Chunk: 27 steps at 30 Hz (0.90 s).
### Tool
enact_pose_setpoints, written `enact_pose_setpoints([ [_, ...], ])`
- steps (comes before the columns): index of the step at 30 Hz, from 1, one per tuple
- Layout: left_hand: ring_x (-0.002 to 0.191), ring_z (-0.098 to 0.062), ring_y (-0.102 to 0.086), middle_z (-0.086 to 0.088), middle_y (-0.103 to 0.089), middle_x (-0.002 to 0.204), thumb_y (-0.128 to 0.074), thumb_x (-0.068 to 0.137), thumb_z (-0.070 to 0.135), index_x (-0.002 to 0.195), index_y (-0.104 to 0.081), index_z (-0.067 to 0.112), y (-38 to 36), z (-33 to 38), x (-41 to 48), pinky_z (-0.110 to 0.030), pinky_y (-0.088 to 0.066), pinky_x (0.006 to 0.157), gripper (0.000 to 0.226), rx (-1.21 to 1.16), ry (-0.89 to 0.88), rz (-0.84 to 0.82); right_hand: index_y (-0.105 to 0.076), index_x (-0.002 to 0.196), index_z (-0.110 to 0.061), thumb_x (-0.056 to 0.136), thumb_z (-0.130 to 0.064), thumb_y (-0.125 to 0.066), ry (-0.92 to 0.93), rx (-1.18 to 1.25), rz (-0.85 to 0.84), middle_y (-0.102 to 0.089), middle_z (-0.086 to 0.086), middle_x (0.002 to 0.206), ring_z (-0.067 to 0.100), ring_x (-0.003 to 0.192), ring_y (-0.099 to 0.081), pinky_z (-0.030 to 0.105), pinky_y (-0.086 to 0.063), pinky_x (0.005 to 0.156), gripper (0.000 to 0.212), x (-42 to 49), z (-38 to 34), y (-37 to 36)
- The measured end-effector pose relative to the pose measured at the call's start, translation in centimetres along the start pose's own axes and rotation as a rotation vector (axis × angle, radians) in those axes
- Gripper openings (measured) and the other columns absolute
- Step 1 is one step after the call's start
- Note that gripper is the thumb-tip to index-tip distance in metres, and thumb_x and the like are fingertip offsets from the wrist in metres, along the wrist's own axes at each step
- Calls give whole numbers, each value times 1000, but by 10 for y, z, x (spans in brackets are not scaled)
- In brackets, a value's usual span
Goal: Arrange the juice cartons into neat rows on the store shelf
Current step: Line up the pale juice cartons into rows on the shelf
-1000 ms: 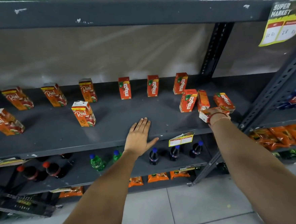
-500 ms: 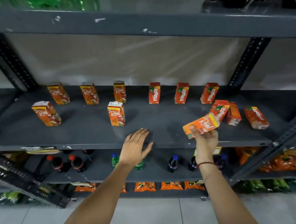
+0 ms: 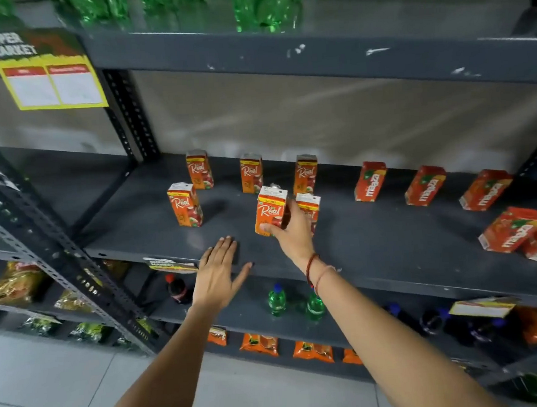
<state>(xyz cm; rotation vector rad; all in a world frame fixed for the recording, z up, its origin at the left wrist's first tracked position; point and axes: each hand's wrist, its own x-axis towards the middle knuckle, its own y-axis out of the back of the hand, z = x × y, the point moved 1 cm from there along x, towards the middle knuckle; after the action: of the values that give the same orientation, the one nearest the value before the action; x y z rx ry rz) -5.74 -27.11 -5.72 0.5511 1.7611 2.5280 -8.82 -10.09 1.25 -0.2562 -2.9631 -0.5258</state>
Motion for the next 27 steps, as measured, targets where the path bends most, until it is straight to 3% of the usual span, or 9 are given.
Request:
enact_pose_setpoints([
  [5,130,-28,-41,-16,-49,137,-31,88,55,128,-49,2,-2,-5,1,-44,-30,108,69,-7,-9,-11,-50,121,-6,73,-15,-78,-2,-193,-67,-64,14,121,28,114,-59,39,-47,98,56,22,12,-33],
  [15,132,-29,-39,-17,-48,138,-29,89,52,130,-47,0,-5,-4,-1,-44,-28,109,69,19,-3,-15,-46,127,-4,79,-9,-72,-70,-218,-102,-61,16,126,31,120,-56,41,-42,103,55,24,23,-41],
  [18,132,-29,-38,-18,-49,137,-27,89,51,129,-47,0,-6,0,-5,-45,-27,109,67,26,13,12,-48,124,-1,82,-2,-67,-81,-242,-58,-62,18,124,33,120,-55,40,-44,101,46,9,26,-36],
  [22,131,-29,-39,-17,-50,136,-29,91,42,128,-48,1,-13,26,-15,-47,-28,107,59,-18,2,59,-46,132,-3,87,-1,-58,-17,-266,-30,-54,15,135,27,127,-48,34,-38,107,46,-33,39,-16],
  [27,127,-29,-45,-17,-52,134,-34,91,35,127,-49,3,-31,91,-13,-47,-33,105,51,-98,-124,34,-63,110,-6,85,-4,-59,88,-277,196,-65,12,112,25,105,-61,29,-46,94,26,-74,64,62],
])
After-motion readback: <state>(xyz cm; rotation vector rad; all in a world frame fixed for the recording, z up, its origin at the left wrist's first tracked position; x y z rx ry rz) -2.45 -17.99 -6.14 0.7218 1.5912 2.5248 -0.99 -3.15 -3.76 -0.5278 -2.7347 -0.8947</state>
